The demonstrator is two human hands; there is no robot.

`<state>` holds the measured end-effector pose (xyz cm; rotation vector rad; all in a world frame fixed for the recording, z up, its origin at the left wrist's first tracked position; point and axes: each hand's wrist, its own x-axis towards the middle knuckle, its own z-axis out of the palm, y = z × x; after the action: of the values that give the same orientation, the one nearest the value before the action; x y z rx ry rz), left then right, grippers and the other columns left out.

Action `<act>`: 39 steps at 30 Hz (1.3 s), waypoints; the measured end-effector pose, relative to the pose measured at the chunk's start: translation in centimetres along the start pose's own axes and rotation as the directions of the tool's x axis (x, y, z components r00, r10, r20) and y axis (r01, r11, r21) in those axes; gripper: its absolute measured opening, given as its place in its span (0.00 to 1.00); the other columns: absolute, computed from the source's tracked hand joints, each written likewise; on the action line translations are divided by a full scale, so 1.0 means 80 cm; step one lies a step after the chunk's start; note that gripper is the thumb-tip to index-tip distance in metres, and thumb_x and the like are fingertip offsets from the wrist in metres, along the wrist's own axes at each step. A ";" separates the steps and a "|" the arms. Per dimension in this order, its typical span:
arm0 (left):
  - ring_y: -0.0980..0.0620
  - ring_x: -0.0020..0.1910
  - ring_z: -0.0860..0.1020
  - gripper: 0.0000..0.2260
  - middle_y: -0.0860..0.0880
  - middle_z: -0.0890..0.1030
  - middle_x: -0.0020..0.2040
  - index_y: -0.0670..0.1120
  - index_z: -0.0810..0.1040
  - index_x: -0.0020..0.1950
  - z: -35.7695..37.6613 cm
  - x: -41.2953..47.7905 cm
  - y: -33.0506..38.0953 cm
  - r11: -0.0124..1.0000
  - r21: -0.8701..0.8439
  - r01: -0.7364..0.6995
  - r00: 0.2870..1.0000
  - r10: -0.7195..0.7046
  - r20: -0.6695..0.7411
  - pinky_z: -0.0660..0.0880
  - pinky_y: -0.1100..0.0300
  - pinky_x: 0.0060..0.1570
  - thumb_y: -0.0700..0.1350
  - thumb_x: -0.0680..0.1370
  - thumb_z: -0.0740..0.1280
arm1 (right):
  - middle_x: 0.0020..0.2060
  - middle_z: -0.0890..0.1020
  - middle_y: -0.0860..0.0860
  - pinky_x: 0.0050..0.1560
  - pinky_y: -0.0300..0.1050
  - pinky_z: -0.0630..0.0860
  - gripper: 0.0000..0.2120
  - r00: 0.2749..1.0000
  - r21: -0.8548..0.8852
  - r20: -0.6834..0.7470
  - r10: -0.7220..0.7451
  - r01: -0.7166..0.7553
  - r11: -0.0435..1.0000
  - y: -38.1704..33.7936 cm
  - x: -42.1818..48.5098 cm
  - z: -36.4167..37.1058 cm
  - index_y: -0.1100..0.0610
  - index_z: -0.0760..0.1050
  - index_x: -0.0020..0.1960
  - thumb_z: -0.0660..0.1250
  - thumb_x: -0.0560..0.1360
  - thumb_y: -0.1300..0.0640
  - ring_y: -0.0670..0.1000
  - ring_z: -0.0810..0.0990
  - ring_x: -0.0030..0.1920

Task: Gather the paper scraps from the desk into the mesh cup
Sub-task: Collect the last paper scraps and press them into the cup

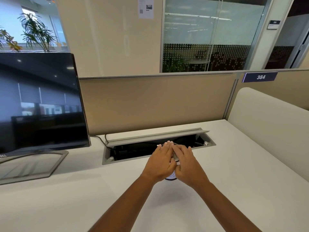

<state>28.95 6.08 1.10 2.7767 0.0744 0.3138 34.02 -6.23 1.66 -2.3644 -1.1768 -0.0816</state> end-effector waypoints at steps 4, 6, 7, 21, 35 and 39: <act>0.52 0.78 0.47 0.28 0.47 0.50 0.79 0.45 0.43 0.77 0.000 -0.001 -0.002 0.997 0.065 -0.034 0.998 0.030 0.056 0.36 0.64 0.71 0.54 0.82 0.49 | 0.62 0.78 0.48 0.72 0.52 0.31 0.39 0.998 -0.043 0.044 -0.047 0.048 0.998 0.002 -0.003 -0.001 0.49 0.33 0.71 0.61 0.75 0.55 0.46 0.76 0.63; 0.50 0.78 0.48 0.30 0.45 0.52 0.78 0.44 0.42 0.77 -0.002 0.001 -0.005 0.986 0.156 -0.055 0.994 0.038 0.105 0.35 0.62 0.71 0.56 0.81 0.49 | 0.59 0.80 0.46 0.70 0.55 0.29 0.44 0.997 -0.103 0.062 -0.035 0.041 0.994 0.002 -0.003 -0.002 0.47 0.28 0.68 0.63 0.73 0.55 0.46 0.76 0.62; 0.49 0.78 0.50 0.29 0.44 0.54 0.78 0.44 0.44 0.77 -0.004 0.003 -0.005 0.974 0.212 -0.077 0.990 0.049 0.136 0.36 0.60 0.73 0.56 0.81 0.50 | 0.58 0.80 0.45 0.71 0.56 0.30 0.45 0.997 -0.130 0.069 -0.034 0.043 0.991 0.002 -0.003 -0.003 0.46 0.27 0.67 0.63 0.73 0.55 0.45 0.76 0.61; 0.45 0.51 0.79 0.14 0.41 0.81 0.55 0.39 0.76 0.58 -0.027 0.028 0.011 0.926 0.363 -0.106 0.938 -0.028 0.345 0.74 0.55 0.54 0.45 0.80 0.57 | 0.44 0.84 0.53 0.74 0.64 0.41 0.46 0.957 -0.234 0.289 0.032 0.038 0.972 -0.006 0.035 -0.013 0.55 0.33 0.74 0.64 0.71 0.50 0.54 0.79 0.53; 0.43 0.67 0.69 0.22 0.41 0.72 0.67 0.42 0.65 0.70 -0.054 0.024 0.023 0.958 0.262 -0.115 0.968 0.049 0.246 0.65 0.52 0.68 0.47 0.78 0.63 | 0.47 0.74 0.49 0.75 0.62 0.43 0.38 0.966 -0.015 0.224 0.131 -0.131 0.991 -0.020 0.016 -0.049 0.48 0.44 0.75 0.60 0.73 0.65 0.51 0.71 0.60; 0.45 0.77 0.49 0.33 0.45 0.53 0.78 0.44 0.52 0.76 -0.063 0.007 0.026 0.974 0.216 -0.068 0.980 0.025 0.197 0.47 0.48 0.76 0.51 0.77 0.65 | 0.47 0.75 0.50 0.71 0.58 0.62 0.37 0.985 0.131 0.020 0.170 -0.171 0.976 -0.026 -0.001 -0.057 0.50 0.53 0.74 0.57 0.70 0.71 0.48 0.69 0.49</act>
<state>28.36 5.82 6.55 3.0187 -0.0042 0.0470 33.10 -7.32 6.51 -2.3383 -0.9479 0.0632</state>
